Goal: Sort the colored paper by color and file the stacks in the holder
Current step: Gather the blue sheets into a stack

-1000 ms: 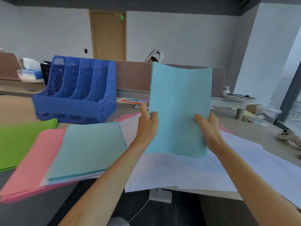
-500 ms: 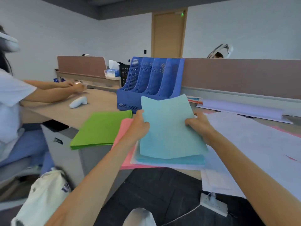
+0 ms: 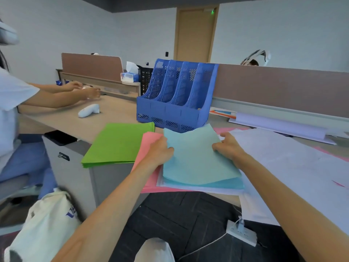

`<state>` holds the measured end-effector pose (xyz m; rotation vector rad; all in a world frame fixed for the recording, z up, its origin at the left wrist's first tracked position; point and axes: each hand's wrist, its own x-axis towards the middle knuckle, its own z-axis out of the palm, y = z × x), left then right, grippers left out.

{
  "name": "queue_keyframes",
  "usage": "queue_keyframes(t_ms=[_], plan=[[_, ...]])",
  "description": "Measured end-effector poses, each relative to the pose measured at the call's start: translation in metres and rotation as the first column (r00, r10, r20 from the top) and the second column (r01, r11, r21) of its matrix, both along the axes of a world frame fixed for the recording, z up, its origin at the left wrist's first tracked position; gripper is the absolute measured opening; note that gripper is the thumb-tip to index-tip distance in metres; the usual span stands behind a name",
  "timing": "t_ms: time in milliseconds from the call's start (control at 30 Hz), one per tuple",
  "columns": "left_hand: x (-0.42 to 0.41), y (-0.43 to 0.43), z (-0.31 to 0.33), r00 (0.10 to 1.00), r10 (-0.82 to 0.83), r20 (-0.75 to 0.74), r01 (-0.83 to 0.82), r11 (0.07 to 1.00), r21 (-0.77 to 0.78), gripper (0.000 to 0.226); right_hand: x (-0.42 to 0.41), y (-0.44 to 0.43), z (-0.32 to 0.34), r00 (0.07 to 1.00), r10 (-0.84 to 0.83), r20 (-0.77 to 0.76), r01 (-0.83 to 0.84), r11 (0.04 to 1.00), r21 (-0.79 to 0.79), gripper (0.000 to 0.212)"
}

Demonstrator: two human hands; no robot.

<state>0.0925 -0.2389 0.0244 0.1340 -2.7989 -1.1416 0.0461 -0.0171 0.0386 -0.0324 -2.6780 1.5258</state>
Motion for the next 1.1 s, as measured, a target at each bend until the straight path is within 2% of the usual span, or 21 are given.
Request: queue_keyframes(t_ms=[167,433,633,800,967,1100], plan=[[-0.004,-0.002,-0.004,0.999,0.032,0.043,-0.027,0.994,-0.109,0.051,-0.002,0.004,-0.005,1.0,-0.001,0.006,0.0,0.993,0.122,0.06],[-0.007,0.003,-0.003,0.997,0.044,0.065,-0.031,0.981,-0.189,0.054,-0.005,0.011,-0.01,1.0,0.009,0.006,-0.01,0.977,0.213,0.056],[-0.005,0.007,-0.002,0.992,0.029,0.121,0.003,0.968,-0.249,0.055,-0.005,0.02,-0.014,0.999,0.018,0.037,-0.033,0.895,0.446,0.055],[0.002,0.035,0.014,0.995,-0.024,0.097,0.047,0.969,-0.244,0.058,-0.002,0.044,-0.009,0.998,0.007,-0.061,0.02,0.898,0.44,0.047],[-0.002,0.084,0.021,0.983,-0.181,0.022,0.182,0.969,-0.169,0.054,0.014,0.085,-0.012,0.984,-0.027,-0.176,0.093,0.92,0.381,0.037],[-0.008,0.131,0.013,0.943,-0.333,-0.012,0.325,0.927,-0.186,0.047,0.031,0.126,-0.017,0.978,-0.035,-0.204,0.109,0.925,0.365,0.034]])
